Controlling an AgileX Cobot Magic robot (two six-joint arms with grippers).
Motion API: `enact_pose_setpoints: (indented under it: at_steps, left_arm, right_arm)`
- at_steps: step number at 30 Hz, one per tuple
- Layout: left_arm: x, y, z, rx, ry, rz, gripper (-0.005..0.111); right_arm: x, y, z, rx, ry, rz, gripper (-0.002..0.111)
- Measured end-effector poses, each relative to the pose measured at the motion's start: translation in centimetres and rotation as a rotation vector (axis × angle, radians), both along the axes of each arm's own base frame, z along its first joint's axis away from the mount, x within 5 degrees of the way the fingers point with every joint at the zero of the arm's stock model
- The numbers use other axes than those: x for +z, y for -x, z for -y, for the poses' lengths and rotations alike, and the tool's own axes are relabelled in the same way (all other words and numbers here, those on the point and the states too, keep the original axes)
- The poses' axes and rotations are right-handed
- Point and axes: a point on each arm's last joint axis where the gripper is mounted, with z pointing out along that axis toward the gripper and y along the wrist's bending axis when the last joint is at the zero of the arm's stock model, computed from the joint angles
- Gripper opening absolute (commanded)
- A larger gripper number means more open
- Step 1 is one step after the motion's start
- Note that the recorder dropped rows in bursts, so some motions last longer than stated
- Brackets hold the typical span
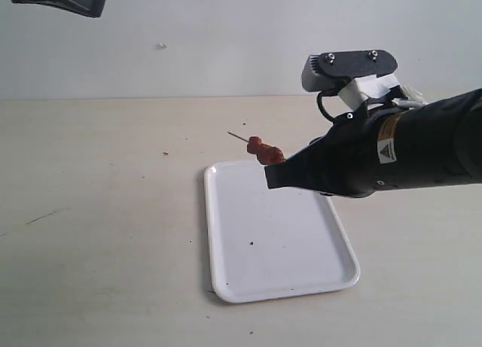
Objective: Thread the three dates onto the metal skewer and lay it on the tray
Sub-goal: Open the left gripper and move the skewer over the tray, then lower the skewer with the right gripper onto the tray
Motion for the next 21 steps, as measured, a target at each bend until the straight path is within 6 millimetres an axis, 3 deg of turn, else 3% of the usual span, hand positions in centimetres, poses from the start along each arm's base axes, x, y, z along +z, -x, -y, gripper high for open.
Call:
enact_pose_setpoints:
  at_steps: [12, 21]
  left_arm:
    - [-0.3, 2.2, -1.5, 0.067, 0.010, 0.028, 0.000]
    - [-0.2, 2.1, -1.5, 0.088, 0.025, 0.054, 0.000]
  right_arm:
    - [-0.6, 1.1, -1.6, -0.131, 0.087, 0.049, 0.000]
    - [-3.8, 1.8, -3.5, -0.182, 0.109, 0.025, 0.000]
